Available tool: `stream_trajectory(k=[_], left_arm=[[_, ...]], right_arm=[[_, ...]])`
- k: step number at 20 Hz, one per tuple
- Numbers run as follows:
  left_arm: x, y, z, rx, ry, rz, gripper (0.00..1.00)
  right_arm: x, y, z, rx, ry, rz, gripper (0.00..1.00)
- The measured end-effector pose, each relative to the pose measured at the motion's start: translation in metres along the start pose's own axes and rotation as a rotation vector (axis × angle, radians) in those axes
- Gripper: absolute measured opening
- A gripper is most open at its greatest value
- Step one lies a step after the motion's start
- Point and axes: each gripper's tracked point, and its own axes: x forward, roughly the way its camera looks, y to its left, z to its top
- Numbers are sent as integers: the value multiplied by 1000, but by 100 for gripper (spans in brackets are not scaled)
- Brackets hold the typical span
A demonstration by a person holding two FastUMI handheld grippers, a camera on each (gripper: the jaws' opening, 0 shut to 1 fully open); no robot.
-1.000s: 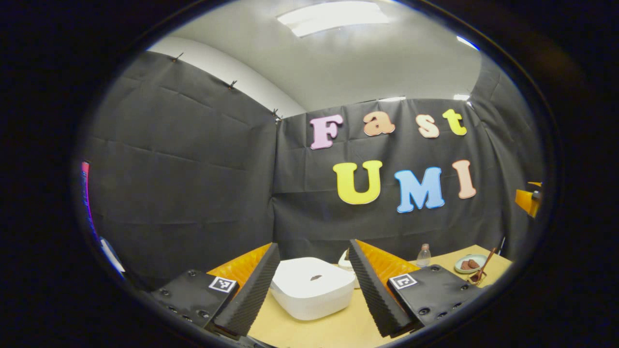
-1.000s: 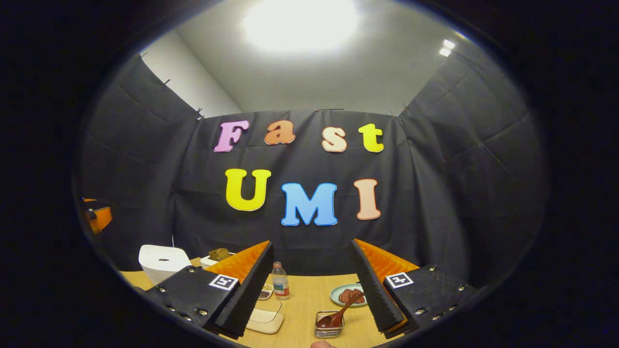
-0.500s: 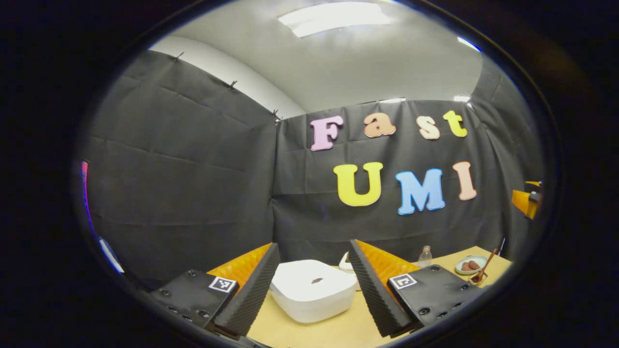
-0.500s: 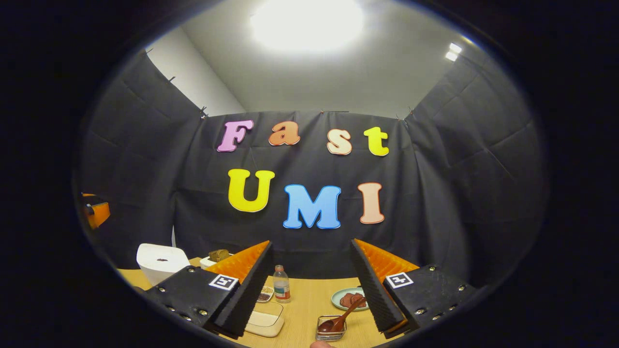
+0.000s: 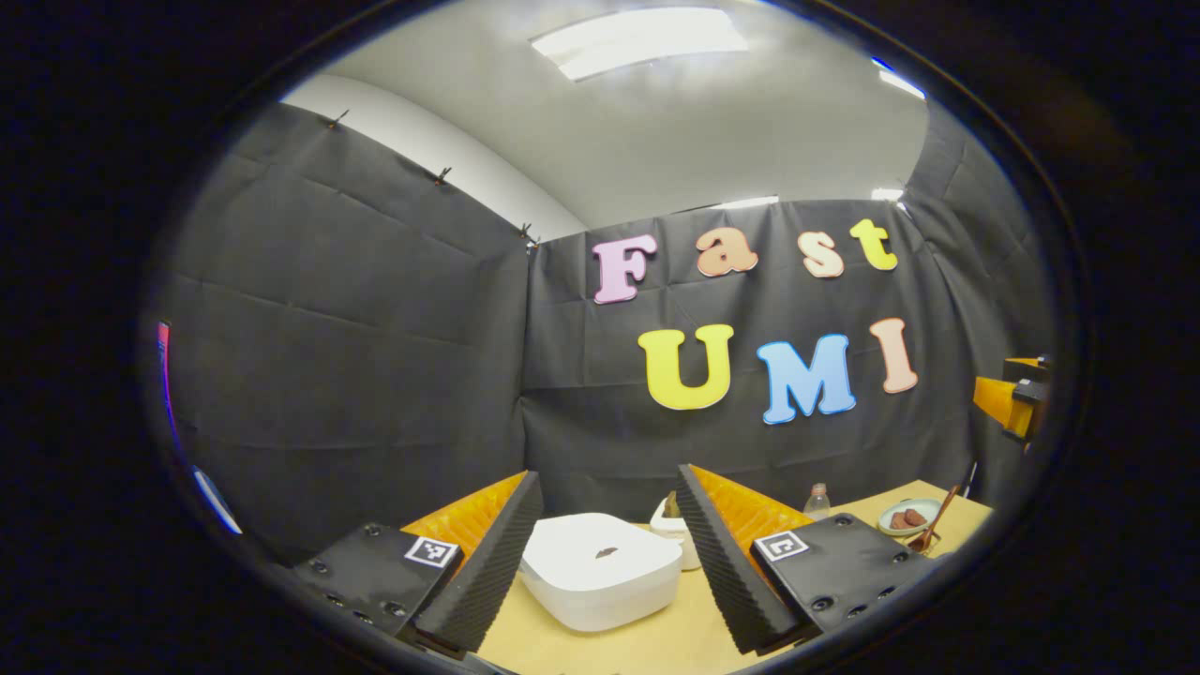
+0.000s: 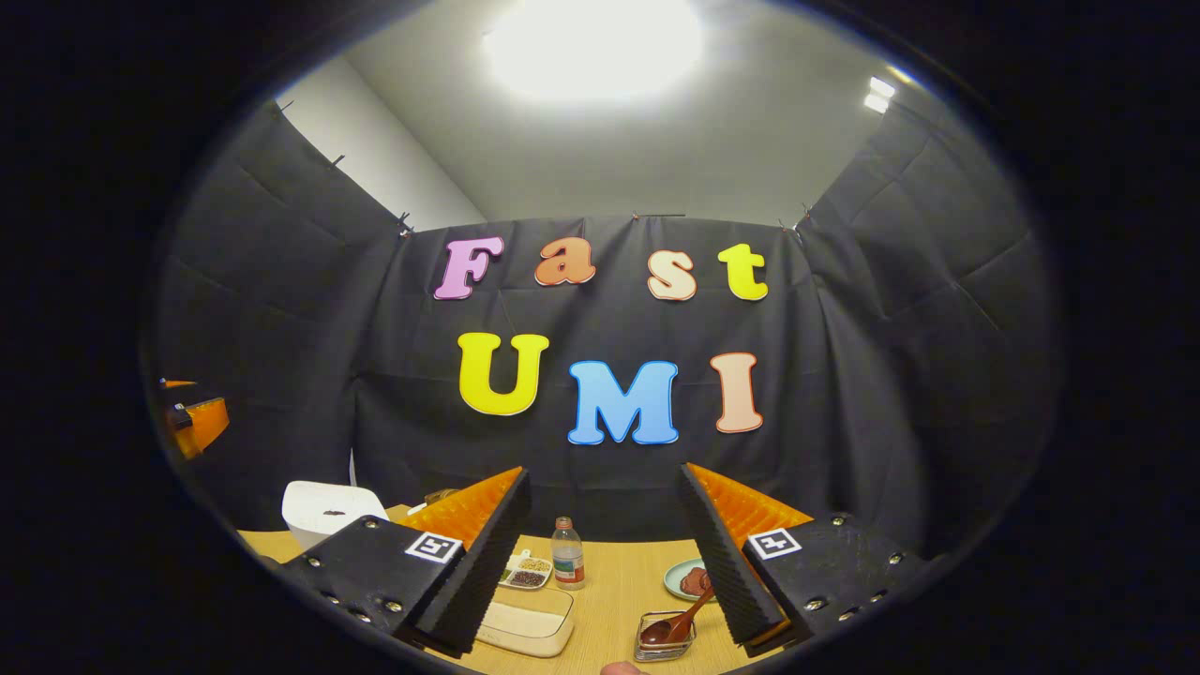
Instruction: Close the left gripper, press the button to open the rice cooker; take a wooden spoon from the chopstick holder with the right hand, scoop a spoonful of rice and pour it into the rice cooker, then put the wooden spoon back into the chopstick holder.
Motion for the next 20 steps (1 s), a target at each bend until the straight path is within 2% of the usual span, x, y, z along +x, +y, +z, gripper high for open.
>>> stream_trajectory(k=[1, 2, 6, 9, 10, 11, 15, 16, 18, 19, 20], left_arm=[[0, 0, 3, 10, -7, 1, 99], [-1, -2, 4, 15, -12, 1, 94], [1, -7, 3, 4, -10, -4, 94], [3, -10, 2, 8, -8, -9, 99], [2, -13, 2, 7, -5, -14, 99], [3, -15, 2, 6, -4, -20, 94], [6, -20, 2, 1, -4, -28, 94], [5, -20, 2, -4, -4, -29, 99], [5, -20, 0, -13, -5, -34, 99], [4, -23, -1, -17, -4, -47, 94], [4, -24, 0, -25, -6, -55, 75]], right_arm=[[1, -2, 1, 2, 0, -4, 95], [3, -3, 2, 4, 0, -7, 95], [6, -12, 4, 15, -3, -19, 95], [7, -13, -1, 10, 9, -16, 95], [8, -14, -2, 8, 11, -16, 95], [9, -15, -2, 8, 10, -16, 95], [12, -17, -5, 24, 11, -22, 95], [13, -17, -7, 26, 16, -23, 95], [11, -17, -9, 30, 24, -24, 95], [9, -17, -9, 31, 25, -24, 95], [8, -17, -9, 28, 23, -22, 95]])
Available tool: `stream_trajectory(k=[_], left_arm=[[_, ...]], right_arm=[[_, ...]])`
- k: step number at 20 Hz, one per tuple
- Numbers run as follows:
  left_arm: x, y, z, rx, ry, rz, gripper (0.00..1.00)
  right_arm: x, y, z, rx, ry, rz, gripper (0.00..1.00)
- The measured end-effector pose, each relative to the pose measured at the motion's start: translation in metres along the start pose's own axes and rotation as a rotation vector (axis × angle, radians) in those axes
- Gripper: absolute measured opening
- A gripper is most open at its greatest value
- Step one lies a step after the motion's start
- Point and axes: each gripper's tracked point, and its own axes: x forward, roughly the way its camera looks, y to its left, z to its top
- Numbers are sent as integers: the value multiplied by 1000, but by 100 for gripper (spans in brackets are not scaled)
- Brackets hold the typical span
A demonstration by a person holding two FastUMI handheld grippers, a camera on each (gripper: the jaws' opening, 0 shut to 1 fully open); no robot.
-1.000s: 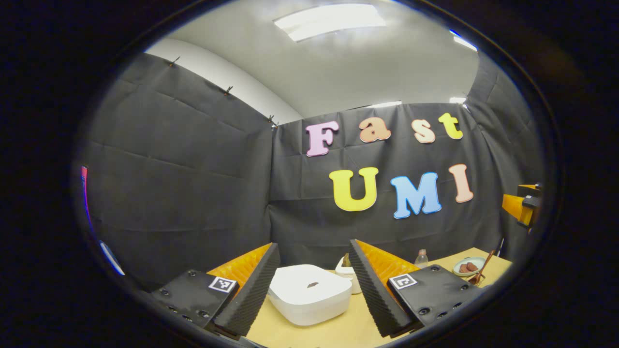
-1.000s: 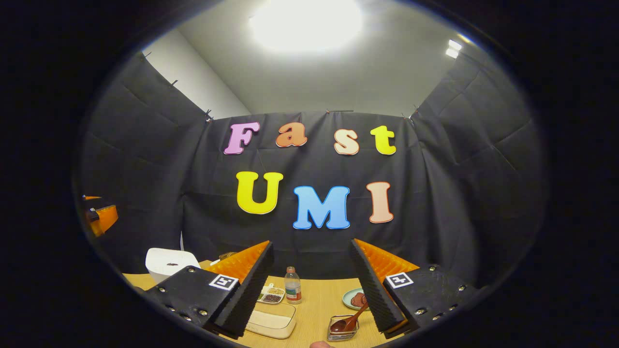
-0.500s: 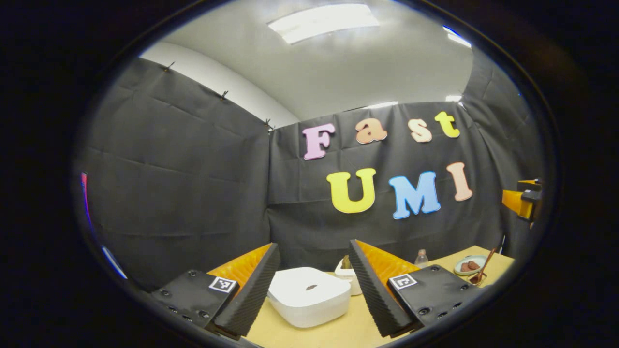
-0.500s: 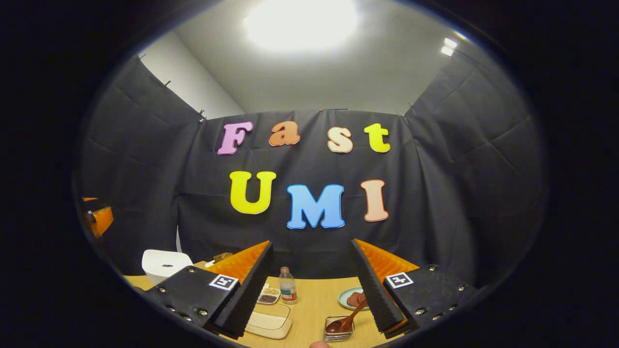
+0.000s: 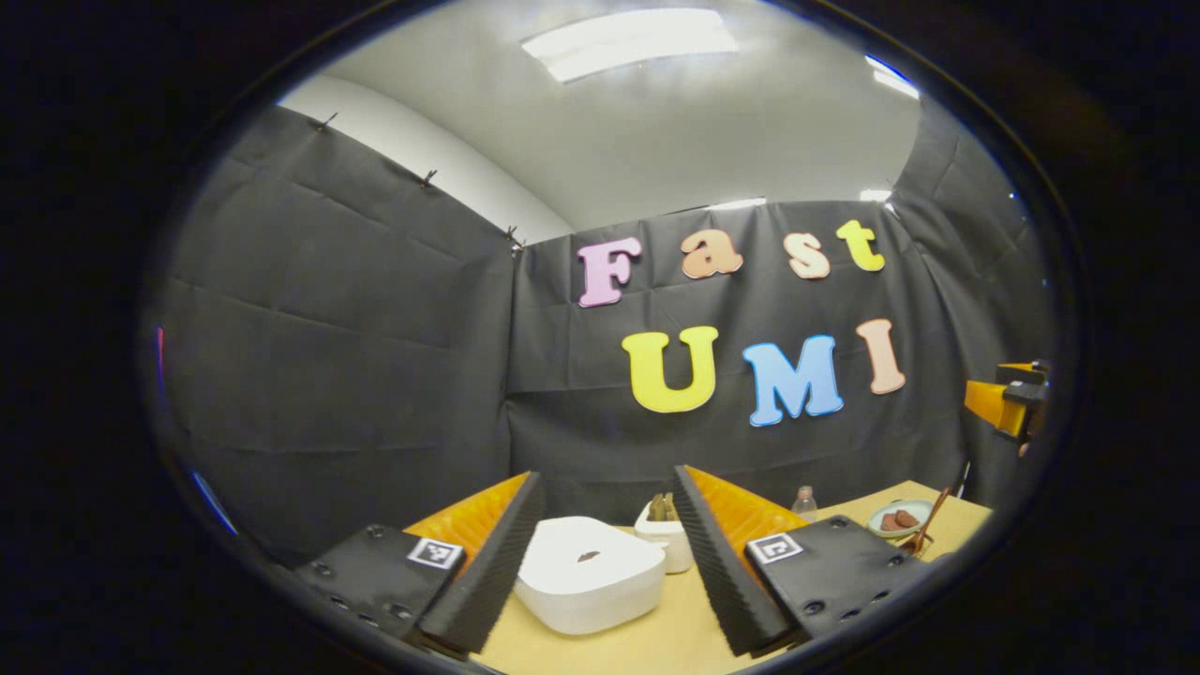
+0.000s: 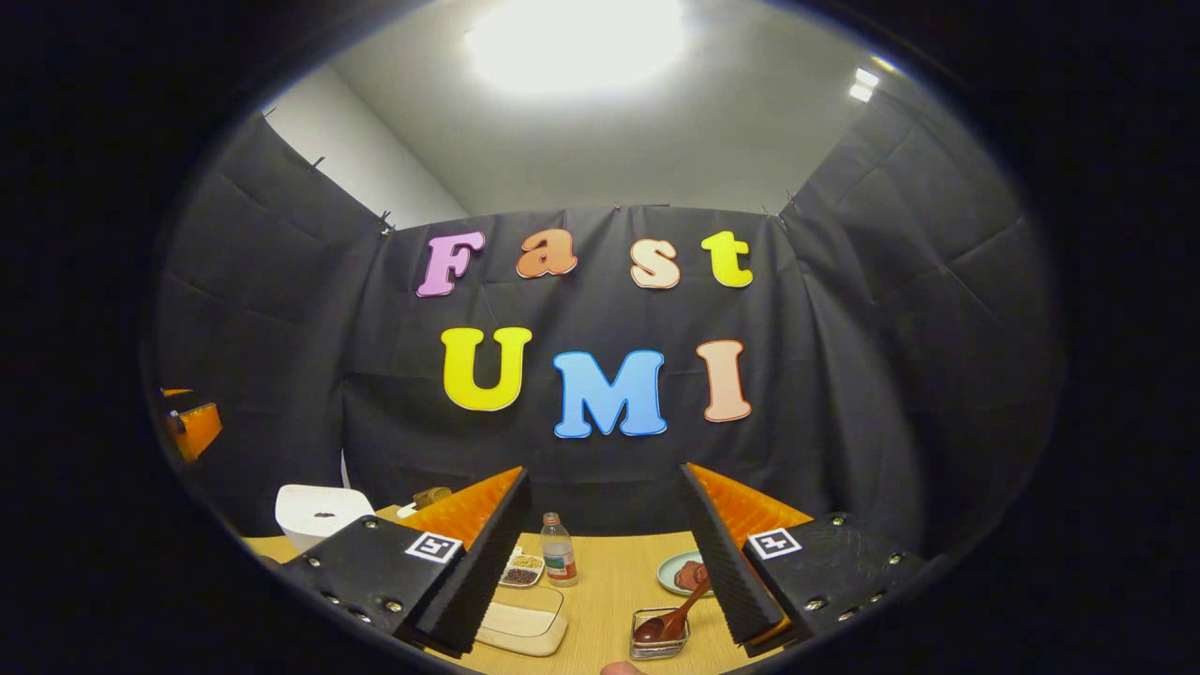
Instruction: Close the left gripper, press the button to open the rice cooker; take a wooden spoon from the chopstick holder with the right hand, scoop a spoonful of rice and pour it into the rice cooker, then put the wooden spoon back into the chopstick holder.
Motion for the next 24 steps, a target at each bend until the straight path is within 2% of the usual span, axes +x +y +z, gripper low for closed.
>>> stream_trajectory(k=[3, 5, 12, 20, 24], left_arm=[[6, 28, 0, -22, -20, 88, 17], [19, 29, -14, -41, -4, 75, 9], [105, 27, -109, -91, 153, -48, 8], [206, 54, -232, -117, 380, -28, 8], [221, 59, -276, -158, 484, -27, 8]], right_arm=[[-3, -6, 1, -28, -4, -15, 95], [-8, -12, 1, -38, -8, -36, 95], [-31, -42, -6, -60, 14, -183, 95], [-77, -78, -15, -93, 84, -400, 95], [-92, -80, -9, -116, 83, -465, 95]])
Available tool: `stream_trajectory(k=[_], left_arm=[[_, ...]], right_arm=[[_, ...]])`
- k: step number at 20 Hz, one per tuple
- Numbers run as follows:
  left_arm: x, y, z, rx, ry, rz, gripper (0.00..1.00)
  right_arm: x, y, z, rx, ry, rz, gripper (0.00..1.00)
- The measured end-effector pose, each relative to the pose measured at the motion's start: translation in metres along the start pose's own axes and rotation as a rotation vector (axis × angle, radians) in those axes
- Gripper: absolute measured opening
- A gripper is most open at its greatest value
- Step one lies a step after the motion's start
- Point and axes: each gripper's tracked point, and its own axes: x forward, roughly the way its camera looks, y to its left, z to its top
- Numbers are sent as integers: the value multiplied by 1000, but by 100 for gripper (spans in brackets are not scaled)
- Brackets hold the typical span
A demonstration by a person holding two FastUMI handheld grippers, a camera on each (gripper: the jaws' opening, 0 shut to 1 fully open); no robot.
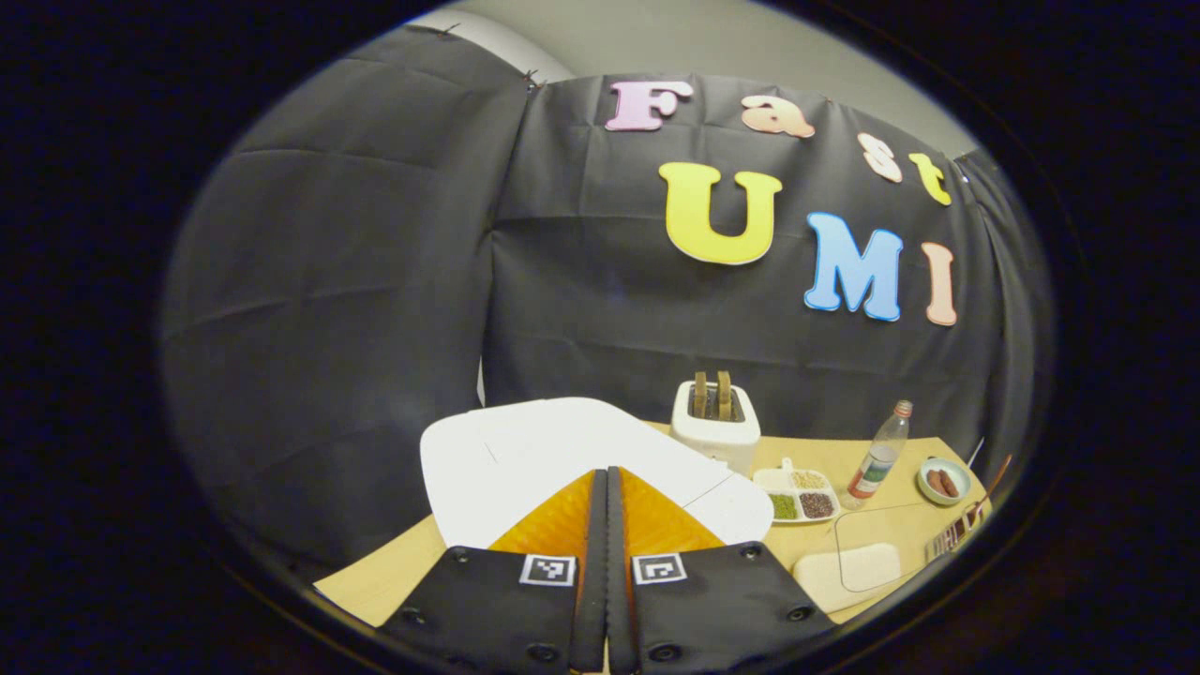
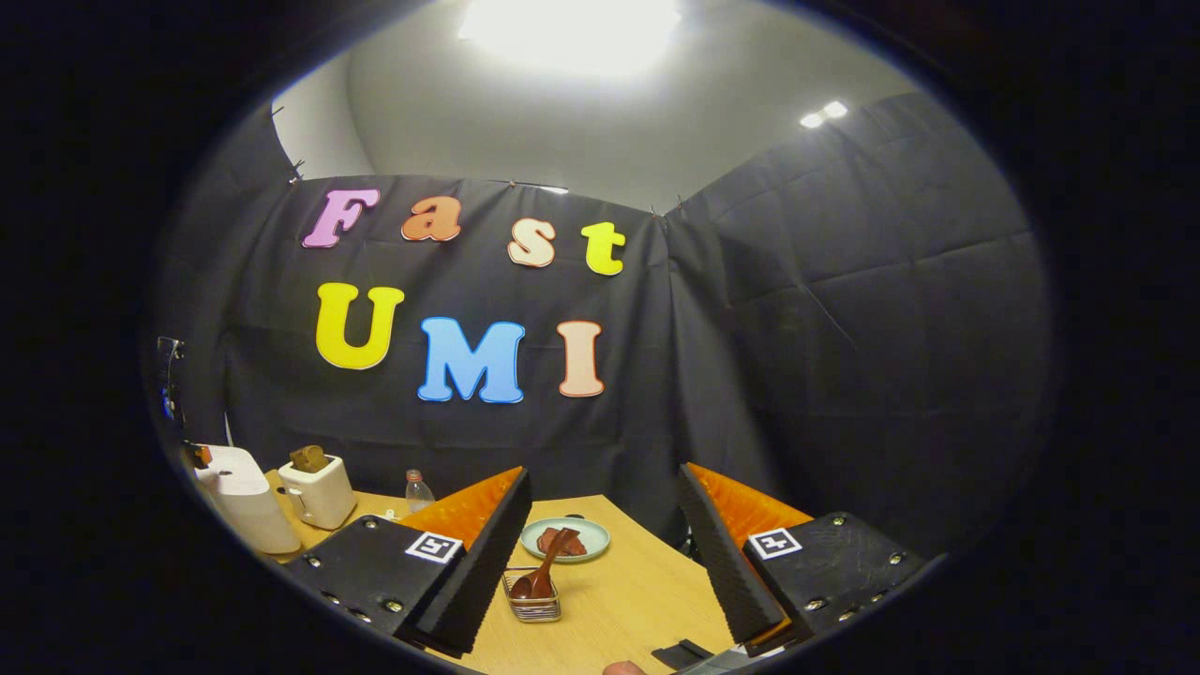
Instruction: Close the left gripper, press the button to open the rice cooker; take a wooden spoon from the chopstick holder with the right hand, scoop a spoonful of rice and pour it into the rice cooker, then put the wooden spoon back into the chopstick holder.
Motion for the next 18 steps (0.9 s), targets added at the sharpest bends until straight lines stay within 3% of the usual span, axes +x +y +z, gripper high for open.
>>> stream_trajectory(k=[3, 9, 13, 15, 18], left_arm=[[11, -1, -29, -31, 71, -31, 8], [27, -2, -30, 54, 98, -45, 9], [19, -3, -2, 80, 40, -10, 9], [1, -6, 35, 105, -73, 13, 11], [-24, -1, 74, 98, -124, 56, 8]], right_arm=[[-5, 2, 6, -23, -15, -14, 95], [-3, 17, 12, -50, -58, 43, 95], [25, 27, 3, 0, -45, 116, 95], [45, 21, 3, 13, -51, 129, 95], [71, 27, -5, 43, -31, 177, 95]])
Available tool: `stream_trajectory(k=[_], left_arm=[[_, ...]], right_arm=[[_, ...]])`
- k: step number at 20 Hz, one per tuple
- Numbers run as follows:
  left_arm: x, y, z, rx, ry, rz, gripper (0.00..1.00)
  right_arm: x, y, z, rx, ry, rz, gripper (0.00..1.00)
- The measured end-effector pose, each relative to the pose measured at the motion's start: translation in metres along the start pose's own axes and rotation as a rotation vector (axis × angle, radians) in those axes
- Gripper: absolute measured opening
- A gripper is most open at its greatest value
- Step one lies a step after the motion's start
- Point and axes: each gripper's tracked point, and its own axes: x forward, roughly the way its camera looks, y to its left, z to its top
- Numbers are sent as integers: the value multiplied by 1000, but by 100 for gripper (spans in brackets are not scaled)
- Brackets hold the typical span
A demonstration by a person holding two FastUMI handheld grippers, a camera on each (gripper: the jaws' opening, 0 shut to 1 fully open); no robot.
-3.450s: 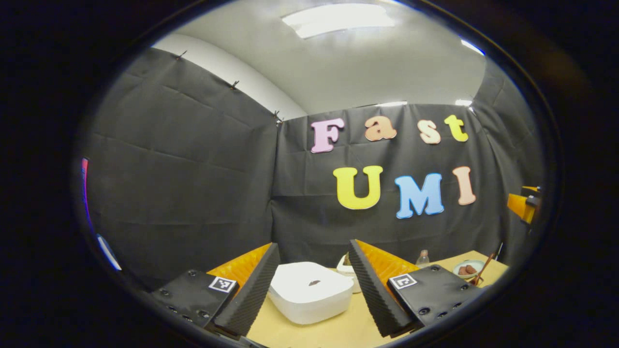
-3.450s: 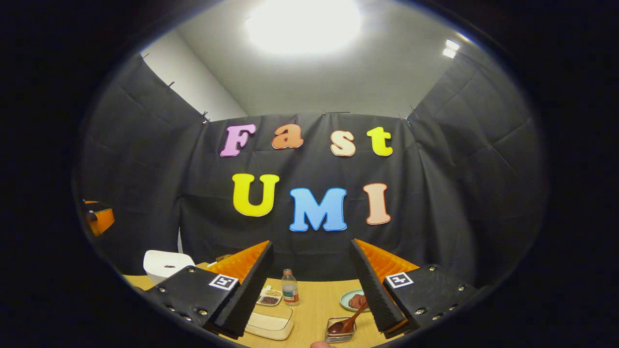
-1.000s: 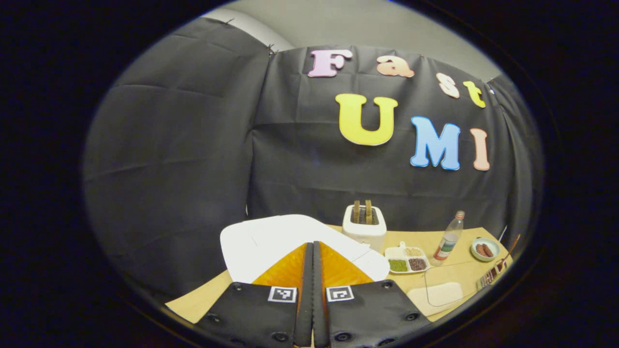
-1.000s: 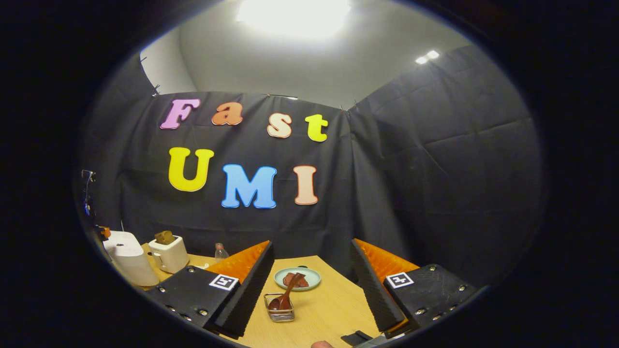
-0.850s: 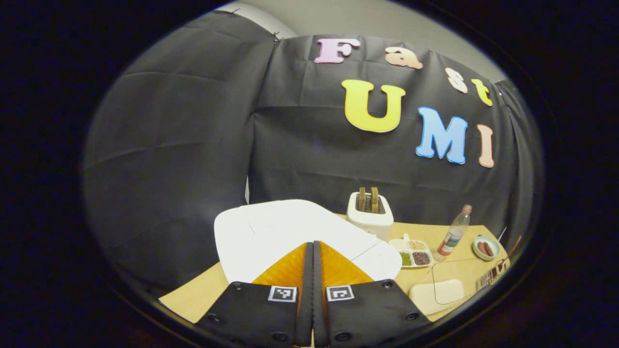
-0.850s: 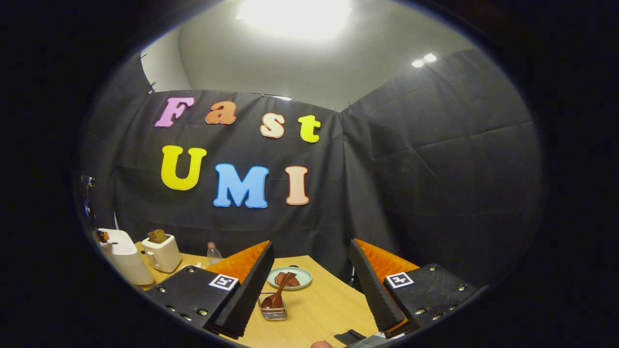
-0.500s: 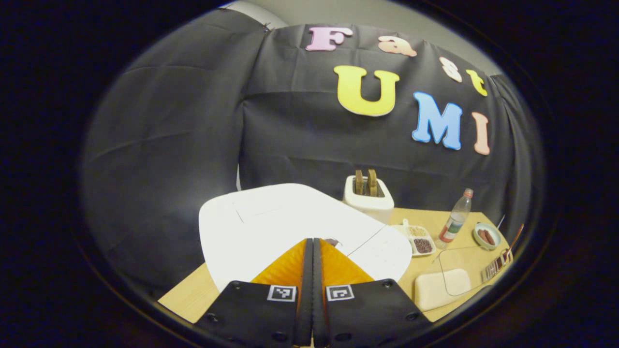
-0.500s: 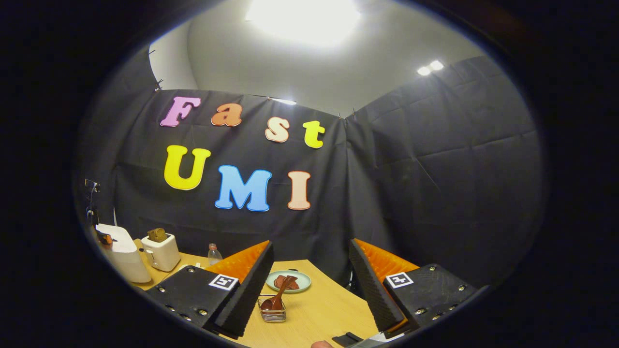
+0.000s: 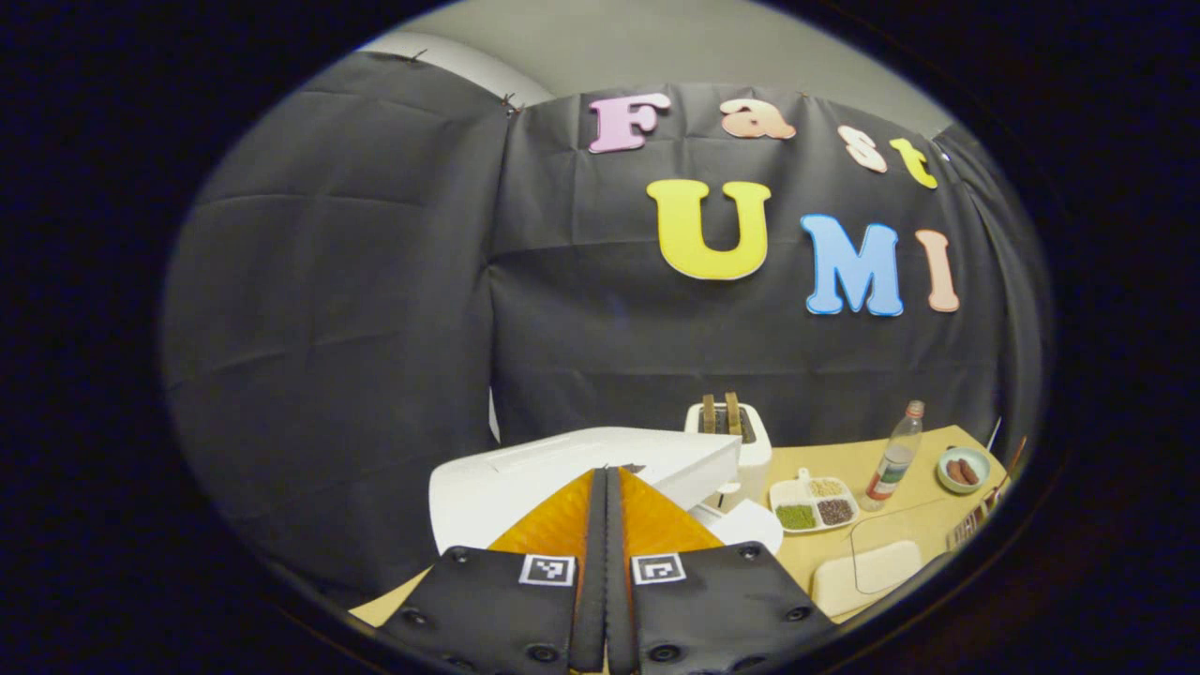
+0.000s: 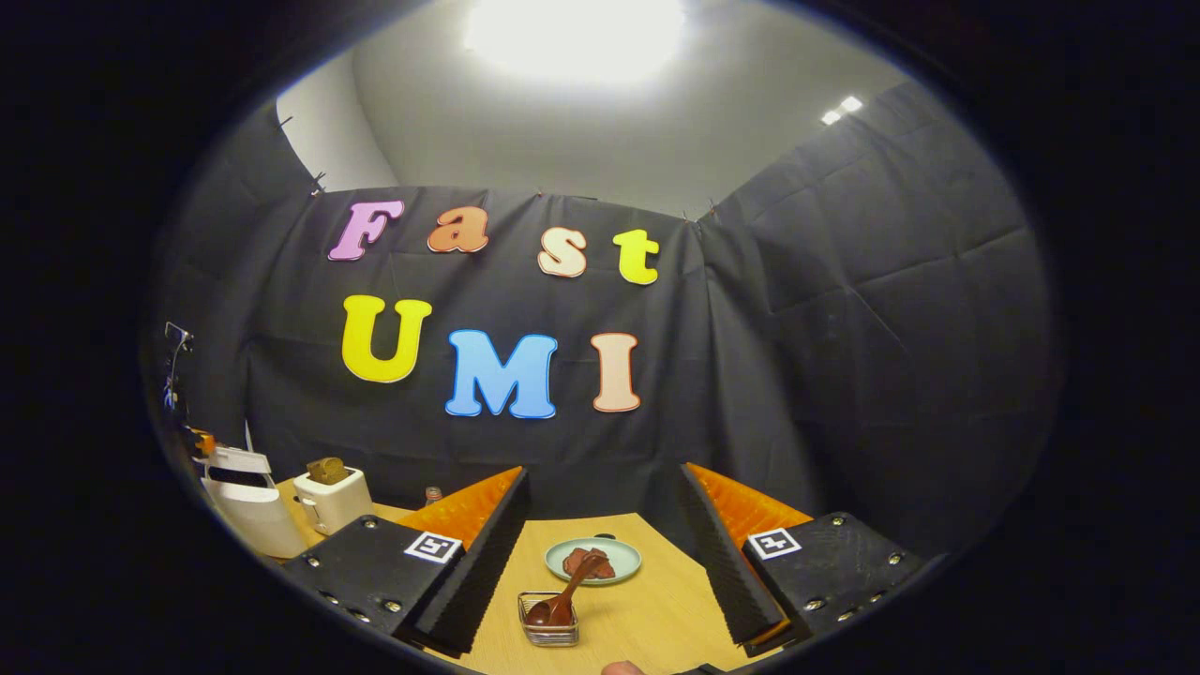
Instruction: Close the left gripper, press the button to open the rice cooker; take a wooden spoon from the chopstick holder with the right hand, scoop a spoonful of rice and pour it into the rice cooker, then put the wooden spoon back into the chopstick holder.
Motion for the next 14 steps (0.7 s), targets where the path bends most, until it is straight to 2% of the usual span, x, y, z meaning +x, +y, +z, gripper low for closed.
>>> stream_trajectory(k=[4, 6, 9, 10, 11, 12, 14], left_arm=[[-48, -3, 40, -41, -90, 40, 9], [-85, -16, 56, -66, -129, 24, 9], [-129, -26, 72, -89, -176, 37, 99], [-138, -28, 77, -82, -193, 51, 96], [-150, -30, 83, -74, -213, 65, 99], [-163, -35, 88, -63, -231, 70, 95], [-189, -45, 100, -33, -266, 79, 97]], right_arm=[[37, 2, -16, 16, 33, 70, 95], [58, 3, -28, 24, 51, 91, 95], [91, 6, -50, 51, 83, 120, 95], [101, 6, -61, 62, 104, 121, 95], [110, 6, -74, 74, 130, 126, 95], [118, 5, -89, 83, 160, 126, 95], [133, 2, -122, 90, 230, 128, 96]])
